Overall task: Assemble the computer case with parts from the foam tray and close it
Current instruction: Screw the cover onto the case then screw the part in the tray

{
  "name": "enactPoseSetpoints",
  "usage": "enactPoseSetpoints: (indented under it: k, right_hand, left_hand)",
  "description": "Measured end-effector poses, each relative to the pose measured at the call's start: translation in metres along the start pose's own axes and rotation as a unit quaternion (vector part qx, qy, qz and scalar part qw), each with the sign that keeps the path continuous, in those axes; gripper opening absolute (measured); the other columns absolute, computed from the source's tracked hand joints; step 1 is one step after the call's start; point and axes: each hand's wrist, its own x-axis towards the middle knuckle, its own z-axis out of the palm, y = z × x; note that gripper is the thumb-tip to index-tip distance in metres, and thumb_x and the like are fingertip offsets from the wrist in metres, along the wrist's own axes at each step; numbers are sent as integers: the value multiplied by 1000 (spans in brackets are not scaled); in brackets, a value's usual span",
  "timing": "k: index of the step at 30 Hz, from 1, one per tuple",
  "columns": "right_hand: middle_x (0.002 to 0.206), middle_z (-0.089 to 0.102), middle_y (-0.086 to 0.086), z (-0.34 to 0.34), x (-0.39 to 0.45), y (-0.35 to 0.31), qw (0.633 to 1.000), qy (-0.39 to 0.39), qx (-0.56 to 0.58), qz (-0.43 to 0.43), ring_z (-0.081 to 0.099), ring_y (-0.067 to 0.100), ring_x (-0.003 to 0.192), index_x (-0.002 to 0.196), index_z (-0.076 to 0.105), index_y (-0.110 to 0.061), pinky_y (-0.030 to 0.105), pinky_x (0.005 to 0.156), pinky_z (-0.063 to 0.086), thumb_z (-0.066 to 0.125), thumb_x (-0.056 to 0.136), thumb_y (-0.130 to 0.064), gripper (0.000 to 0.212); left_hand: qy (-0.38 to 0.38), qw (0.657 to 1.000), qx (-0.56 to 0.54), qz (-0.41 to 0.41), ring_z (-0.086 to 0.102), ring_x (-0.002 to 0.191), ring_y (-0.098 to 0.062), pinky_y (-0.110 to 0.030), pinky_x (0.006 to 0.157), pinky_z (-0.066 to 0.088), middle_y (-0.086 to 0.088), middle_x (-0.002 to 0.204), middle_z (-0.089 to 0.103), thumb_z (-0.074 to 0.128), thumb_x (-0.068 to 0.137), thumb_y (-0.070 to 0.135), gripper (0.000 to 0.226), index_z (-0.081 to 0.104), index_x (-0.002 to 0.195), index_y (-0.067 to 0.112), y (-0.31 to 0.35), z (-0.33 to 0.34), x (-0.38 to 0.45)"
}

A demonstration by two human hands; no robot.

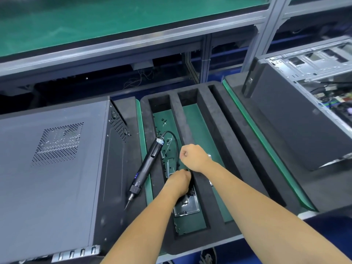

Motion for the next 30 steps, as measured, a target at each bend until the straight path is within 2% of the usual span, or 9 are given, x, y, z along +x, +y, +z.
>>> enactPoseSetpoints:
  k: [7,12,16,19,22,24,26,28,30]
  right_hand:
    - [95,70,14,4,-1,2,1000,15,-8,-4,60,28,84,96,66,-1,40,77,52,41,92,-2,25]
    - [96,70,13,2,1,2,1000,11,2,-6,56,23,80,96,67,-2,35,75,51,42,92,-1,25]
    - [96,70,12,1,1,2,1000,6,2,-2,55,22,80,92,67,-4,29,68,45,42,90,0,25]
    - [96,71,13,-1,1,0,1000,4,5,5,60,25,85,91,67,-2,33,74,52,43,89,0,25]
    - [99,71,15,-4,4,-6,1000,-4,2,3,65,32,95,93,68,2,42,82,55,45,89,0,24]
    - [107,66,11,-6,5,-21,999,8,-4,-40,62,29,96,103,65,-3,42,82,54,49,87,1,23]
    - [121,51,6,-6,12,-45,984,-12,-77,-161,52,24,97,119,58,-13,38,77,47,55,83,1,39]
    - [131,41,4,-2,19,-74,945,-87,-177,-259,45,23,110,133,51,-20,35,83,42,58,82,1,55]
    - [134,43,5,7,26,-96,904,-148,-278,-289,44,25,121,139,48,-23,38,94,40,63,84,-10,58]
  left_hand:
    - [-8,1000,-16,-7,60,97,-35,-33,69,42,-20,108,59,44,84,-1,23,54,105,-1,4,-1,-3]
    - [-7,993,-111,-44,58,90,-33,-32,63,42,-16,99,57,43,78,2,12,48,88,8,3,-10,-7]
    - [22,975,-196,-98,58,87,-35,-38,66,51,-15,99,56,45,78,3,21,52,97,5,1,-16,-8]
    - [40,967,-223,-119,59,89,-35,-43,75,53,-15,103,56,49,82,4,21,53,103,3,1,-20,-9]
    - [84,962,-227,-129,58,90,-34,-38,74,50,-15,101,59,52,86,10,3,51,89,9,-1,-23,-14]
    - [115,964,-210,-117,60,95,-30,-36,80,49,-12,101,63,55,89,14,4,54,88,10,-5,-27,-21]
    - [110,976,-155,-105,57,108,-29,-35,92,45,-13,114,62,50,95,20,21,59,107,6,-12,-34,-28]
    - [106,981,-111,-115,49,120,-32,-36,101,38,-17,130,55,37,100,22,37,50,129,2,-16,-45,-39]
    - [79,985,-102,-117,50,118,-34,-40,97,41,-19,131,53,34,99,16,38,47,130,-1,-19,-56,-58]
